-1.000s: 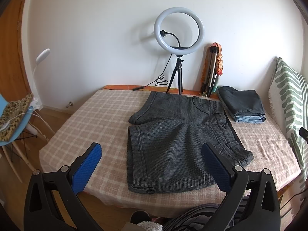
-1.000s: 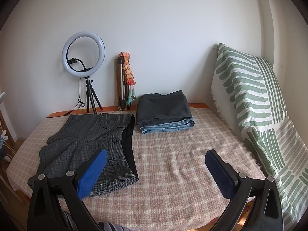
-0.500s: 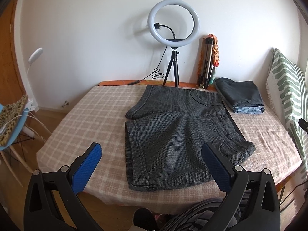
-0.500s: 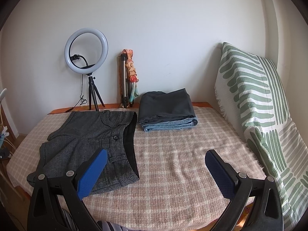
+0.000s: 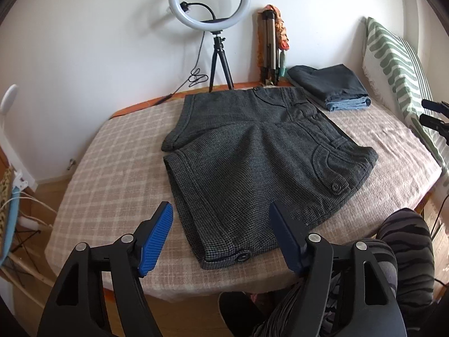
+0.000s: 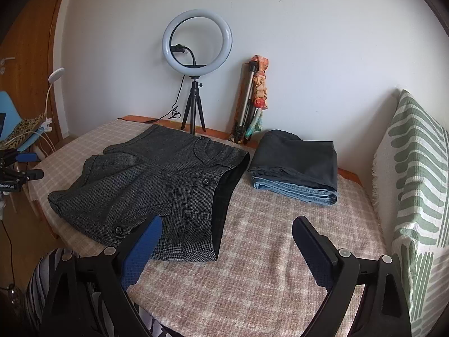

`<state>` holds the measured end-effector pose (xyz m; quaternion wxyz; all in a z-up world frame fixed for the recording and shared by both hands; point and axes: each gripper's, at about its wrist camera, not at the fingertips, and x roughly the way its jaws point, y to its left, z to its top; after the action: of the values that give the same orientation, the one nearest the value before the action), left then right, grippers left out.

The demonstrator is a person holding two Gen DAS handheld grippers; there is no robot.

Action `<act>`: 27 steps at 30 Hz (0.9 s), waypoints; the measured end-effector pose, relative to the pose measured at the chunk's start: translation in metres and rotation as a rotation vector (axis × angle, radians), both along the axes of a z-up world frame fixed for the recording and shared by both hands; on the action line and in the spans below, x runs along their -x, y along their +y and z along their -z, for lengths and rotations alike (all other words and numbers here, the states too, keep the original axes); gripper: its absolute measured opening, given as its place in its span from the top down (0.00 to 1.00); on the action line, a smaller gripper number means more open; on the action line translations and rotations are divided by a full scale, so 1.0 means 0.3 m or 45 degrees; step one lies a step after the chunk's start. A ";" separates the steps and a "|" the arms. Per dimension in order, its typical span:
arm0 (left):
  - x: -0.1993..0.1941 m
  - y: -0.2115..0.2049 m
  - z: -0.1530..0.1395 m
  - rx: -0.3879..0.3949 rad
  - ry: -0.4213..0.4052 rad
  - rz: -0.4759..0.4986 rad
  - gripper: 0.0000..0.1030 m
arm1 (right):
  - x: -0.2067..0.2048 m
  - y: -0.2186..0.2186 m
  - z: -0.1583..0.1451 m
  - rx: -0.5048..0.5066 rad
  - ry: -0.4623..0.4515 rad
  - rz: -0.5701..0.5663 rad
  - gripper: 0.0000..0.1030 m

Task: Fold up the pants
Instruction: 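Grasp the shorts' hem with the left tool while the right tool grasps the waistband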

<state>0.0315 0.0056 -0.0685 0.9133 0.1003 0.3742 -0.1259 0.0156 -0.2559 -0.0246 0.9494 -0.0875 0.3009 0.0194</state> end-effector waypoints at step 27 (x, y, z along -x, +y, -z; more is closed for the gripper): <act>-0.101 -0.085 0.270 -0.131 0.343 0.434 0.66 | -0.310 0.230 0.447 0.262 0.603 -0.699 0.39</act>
<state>0.0616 -0.0200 -0.1494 0.8142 0.1908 0.4765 -0.2714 0.1086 -0.1868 -0.1586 0.7993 -0.2529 0.4778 0.2626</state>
